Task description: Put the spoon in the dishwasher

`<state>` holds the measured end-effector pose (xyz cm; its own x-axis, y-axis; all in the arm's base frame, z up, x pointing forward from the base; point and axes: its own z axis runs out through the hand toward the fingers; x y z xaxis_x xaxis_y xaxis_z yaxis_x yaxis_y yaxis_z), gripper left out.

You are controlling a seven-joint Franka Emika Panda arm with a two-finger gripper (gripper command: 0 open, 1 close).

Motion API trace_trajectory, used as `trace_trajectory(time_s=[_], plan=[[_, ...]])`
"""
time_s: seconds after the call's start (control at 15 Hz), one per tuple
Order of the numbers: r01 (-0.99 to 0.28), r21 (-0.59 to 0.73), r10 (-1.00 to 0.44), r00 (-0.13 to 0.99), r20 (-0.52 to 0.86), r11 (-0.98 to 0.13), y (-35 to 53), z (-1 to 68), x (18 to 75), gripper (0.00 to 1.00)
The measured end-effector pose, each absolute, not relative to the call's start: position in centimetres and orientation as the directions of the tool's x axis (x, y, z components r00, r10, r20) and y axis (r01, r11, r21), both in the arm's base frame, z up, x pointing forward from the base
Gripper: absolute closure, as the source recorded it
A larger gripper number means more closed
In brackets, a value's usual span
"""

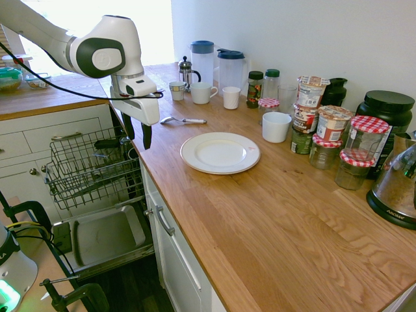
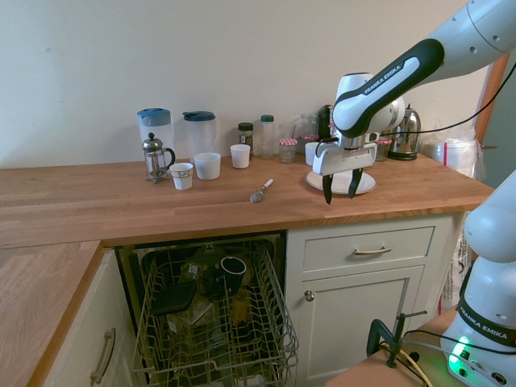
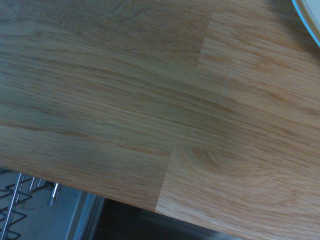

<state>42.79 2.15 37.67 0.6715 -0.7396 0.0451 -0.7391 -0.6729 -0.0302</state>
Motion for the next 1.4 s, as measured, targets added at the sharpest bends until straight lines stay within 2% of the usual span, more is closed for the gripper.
trace_trajectory(time_s=[0.2, 0.4, 0.73, 1.07, 1.4], plan=[[-0.749, -0.061, -0.751, 0.659, 0.037, -0.66, 2.8, 38.0, 43.2, 0.0], [-0.794, -0.137, -0.804, 0.594, 0.036, -0.592, 6.9, 40.0, 45.3, 0.0], [-0.919, -0.197, -0.938, 0.347, 0.006, -0.342, 15.3, 42.8, 52.4, 0.0], [-0.971, -0.212, -0.994, 0.101, 0.044, -0.108, 18.6, 40.6, 60.8, 0.0], [-0.981, -0.193, -0.999, -0.003, 0.045, -0.006, 18.0, 39.1, 65.8, 0.0]])
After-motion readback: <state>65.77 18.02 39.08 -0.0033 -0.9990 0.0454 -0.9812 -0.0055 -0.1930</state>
